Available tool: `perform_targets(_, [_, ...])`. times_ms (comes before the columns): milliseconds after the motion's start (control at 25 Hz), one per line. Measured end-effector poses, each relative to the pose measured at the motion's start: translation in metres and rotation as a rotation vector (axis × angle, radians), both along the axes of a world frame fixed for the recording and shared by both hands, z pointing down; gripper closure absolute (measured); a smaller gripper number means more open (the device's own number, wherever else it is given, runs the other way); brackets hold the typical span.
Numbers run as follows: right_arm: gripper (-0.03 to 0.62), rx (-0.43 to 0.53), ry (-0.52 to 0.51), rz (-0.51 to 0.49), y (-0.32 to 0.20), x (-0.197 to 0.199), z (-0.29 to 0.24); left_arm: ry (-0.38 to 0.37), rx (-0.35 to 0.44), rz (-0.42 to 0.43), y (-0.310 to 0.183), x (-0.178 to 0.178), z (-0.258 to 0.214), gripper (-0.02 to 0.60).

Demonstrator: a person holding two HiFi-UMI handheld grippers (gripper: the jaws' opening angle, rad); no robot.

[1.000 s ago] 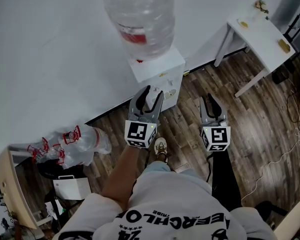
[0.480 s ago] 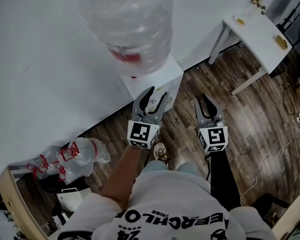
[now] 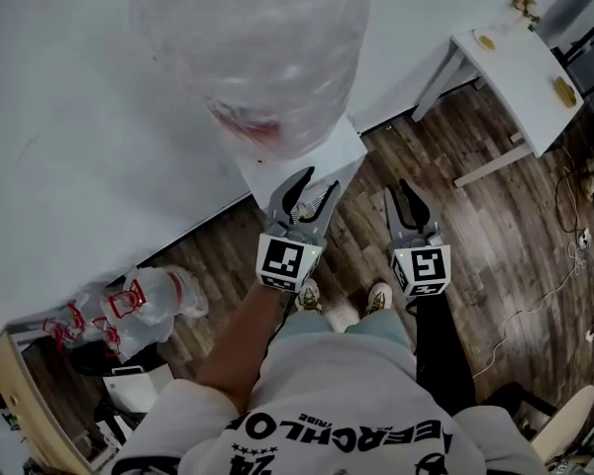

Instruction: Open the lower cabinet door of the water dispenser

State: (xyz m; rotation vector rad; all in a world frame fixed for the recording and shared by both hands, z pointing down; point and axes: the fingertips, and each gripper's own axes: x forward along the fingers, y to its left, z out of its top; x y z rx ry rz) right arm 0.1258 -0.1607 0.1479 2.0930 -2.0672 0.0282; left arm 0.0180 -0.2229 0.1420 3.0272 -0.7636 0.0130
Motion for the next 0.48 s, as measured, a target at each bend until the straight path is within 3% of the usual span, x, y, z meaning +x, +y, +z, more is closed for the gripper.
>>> perform_targets(240, [0.511, 0.013, 0.002, -0.088, -0.031, 0.015, -0.003, -0.016, 0.011, -0.073, -0.015, 0.011, 0.003, 0.383])
perform_targets(480, [0.511, 0.01, 0.007, -0.259, -0.061, 0.049, 0.004, 0.004, 0.031, -0.23, -0.031, 0.035, -0.001, 0.382])
